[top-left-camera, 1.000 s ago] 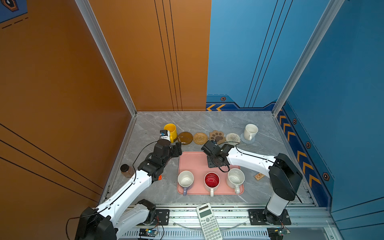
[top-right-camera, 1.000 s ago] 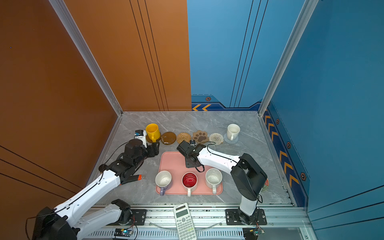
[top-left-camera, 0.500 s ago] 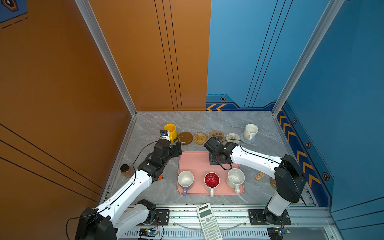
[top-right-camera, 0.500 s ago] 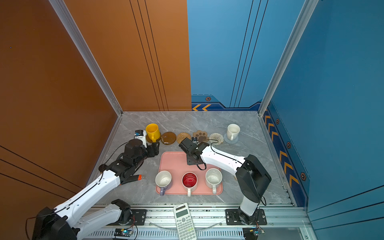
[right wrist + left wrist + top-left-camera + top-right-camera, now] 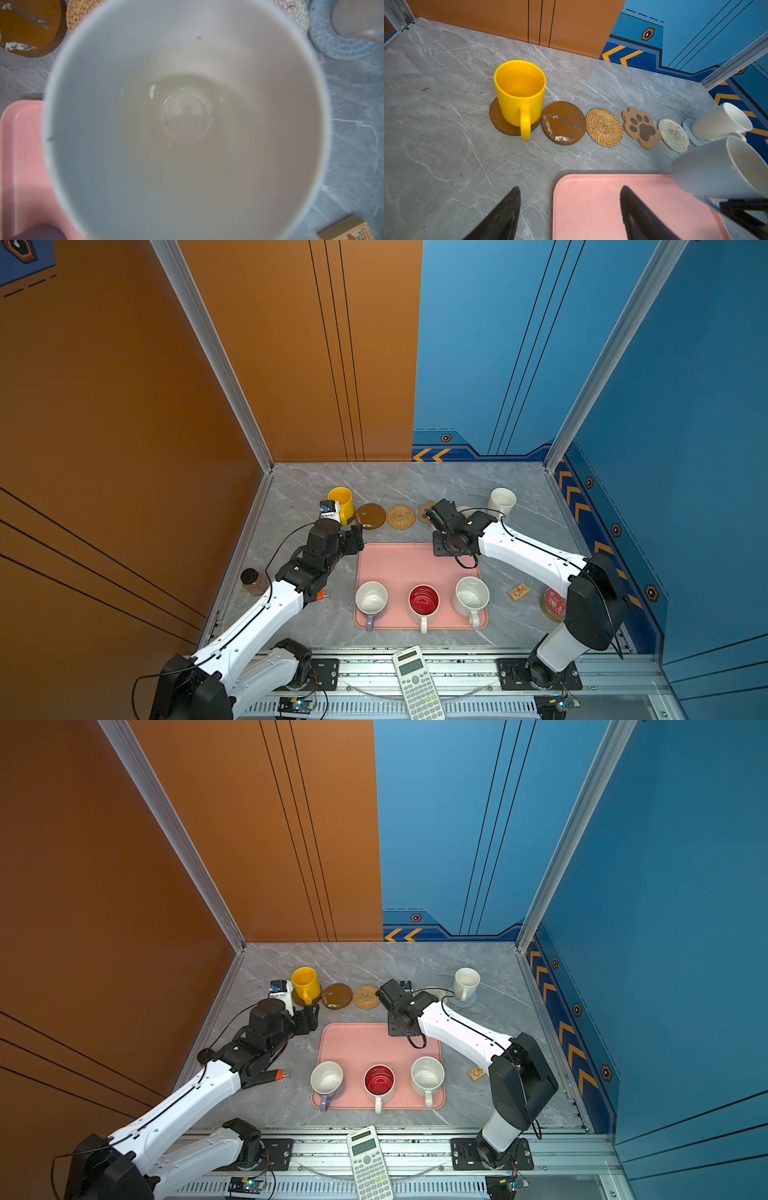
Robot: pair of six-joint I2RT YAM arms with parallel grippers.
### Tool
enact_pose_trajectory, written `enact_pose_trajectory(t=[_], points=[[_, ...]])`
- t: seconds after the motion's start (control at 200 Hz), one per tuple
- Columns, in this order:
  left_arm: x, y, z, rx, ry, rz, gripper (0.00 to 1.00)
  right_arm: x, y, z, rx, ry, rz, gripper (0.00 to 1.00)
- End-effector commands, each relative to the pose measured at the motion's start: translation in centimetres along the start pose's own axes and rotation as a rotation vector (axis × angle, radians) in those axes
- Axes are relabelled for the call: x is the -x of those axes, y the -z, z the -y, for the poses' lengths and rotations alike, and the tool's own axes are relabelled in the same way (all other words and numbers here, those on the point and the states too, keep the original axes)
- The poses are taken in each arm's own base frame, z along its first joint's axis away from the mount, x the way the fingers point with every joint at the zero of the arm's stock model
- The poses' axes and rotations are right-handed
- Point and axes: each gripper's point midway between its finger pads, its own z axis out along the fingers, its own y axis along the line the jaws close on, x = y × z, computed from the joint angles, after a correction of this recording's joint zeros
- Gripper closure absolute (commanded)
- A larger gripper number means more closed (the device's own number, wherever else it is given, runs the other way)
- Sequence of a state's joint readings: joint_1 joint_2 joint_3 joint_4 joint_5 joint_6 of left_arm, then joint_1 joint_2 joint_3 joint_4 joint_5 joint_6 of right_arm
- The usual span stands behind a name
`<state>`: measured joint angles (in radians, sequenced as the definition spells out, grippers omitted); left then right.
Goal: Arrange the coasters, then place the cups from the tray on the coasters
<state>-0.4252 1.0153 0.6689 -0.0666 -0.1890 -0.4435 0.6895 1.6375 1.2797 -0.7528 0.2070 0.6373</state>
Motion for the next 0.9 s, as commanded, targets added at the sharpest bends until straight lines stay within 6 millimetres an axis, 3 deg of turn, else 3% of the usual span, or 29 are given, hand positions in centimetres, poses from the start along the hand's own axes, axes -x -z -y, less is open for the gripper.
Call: enact_pose_trajectory(t=[0.0, 0.26, 0.506, 0.896], points=[[0.0, 0.0, -0.2, -0.003, 0.015, 0.009, 0.24, 3.2, 2.3, 1.8, -0.004, -0.025, 0.081, 1.0], [0.0, 0.0, -0.2, -0.003, 0.019, 0.007, 0.25, 6.0, 2.2, 5.0, -0.047, -0.068, 0.111, 1.0], [0.0, 0.0, -0.2, 0.0, 0.021, 0.006, 0.25, 8.0, 0.4, 7.5, -0.1, -0.096, 0.097, 1.0], [0.2, 0.1, -0.3, 0.005, 0.025, 0.012, 0.26, 10.1, -2.8, 8.6, -0.094, -0.152, 0.089, 1.0]])
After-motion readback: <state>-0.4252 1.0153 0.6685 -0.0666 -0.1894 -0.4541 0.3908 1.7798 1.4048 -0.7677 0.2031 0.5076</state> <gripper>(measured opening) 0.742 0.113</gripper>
